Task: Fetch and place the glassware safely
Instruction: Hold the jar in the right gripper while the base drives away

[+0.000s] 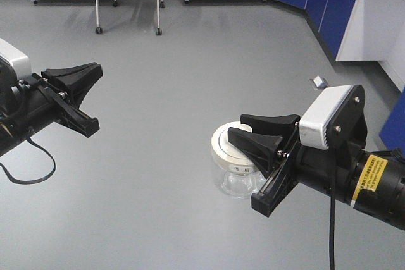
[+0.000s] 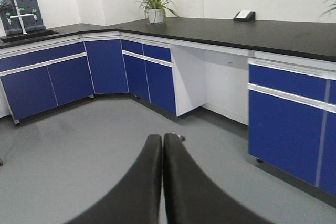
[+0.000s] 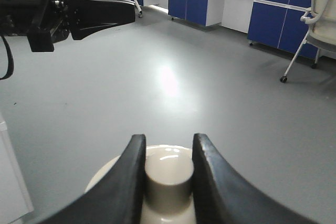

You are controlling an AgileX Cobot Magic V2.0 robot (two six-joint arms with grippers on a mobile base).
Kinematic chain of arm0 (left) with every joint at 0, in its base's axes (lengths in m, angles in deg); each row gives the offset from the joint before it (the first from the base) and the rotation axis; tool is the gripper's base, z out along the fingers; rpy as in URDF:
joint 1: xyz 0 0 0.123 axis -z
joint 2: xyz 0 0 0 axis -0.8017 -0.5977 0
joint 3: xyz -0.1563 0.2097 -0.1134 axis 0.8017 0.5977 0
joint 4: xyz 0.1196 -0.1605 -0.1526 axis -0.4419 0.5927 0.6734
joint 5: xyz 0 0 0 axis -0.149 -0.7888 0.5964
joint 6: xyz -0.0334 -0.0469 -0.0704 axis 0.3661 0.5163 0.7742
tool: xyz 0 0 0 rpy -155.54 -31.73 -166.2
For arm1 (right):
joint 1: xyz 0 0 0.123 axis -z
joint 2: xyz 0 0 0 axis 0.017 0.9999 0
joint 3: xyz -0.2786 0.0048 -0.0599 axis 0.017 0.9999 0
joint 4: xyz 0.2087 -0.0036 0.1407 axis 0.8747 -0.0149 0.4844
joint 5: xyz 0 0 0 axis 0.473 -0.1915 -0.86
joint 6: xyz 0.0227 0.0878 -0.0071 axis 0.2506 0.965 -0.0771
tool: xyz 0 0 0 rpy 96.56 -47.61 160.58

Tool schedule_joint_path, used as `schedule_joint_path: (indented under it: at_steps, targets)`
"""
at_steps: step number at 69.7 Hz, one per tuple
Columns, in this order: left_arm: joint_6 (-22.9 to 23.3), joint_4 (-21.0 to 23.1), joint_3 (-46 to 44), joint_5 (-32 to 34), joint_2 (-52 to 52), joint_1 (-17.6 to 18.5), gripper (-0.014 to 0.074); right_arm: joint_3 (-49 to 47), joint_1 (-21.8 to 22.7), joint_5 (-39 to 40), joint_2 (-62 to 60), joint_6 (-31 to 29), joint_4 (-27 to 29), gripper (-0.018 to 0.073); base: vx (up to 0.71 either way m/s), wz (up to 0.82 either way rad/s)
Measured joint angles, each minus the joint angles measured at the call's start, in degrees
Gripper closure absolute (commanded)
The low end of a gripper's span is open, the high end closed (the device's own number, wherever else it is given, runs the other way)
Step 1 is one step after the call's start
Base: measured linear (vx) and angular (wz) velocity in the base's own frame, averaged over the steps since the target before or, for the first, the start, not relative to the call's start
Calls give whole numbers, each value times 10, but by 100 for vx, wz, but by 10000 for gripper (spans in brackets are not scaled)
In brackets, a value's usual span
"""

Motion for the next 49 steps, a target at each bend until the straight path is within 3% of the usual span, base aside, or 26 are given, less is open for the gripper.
schedule_joint_path:
  at_steps: [49]
  targets:
    - [0,0,0,-1,0,0,603,0,0,0,0,0,0,563,74,1]
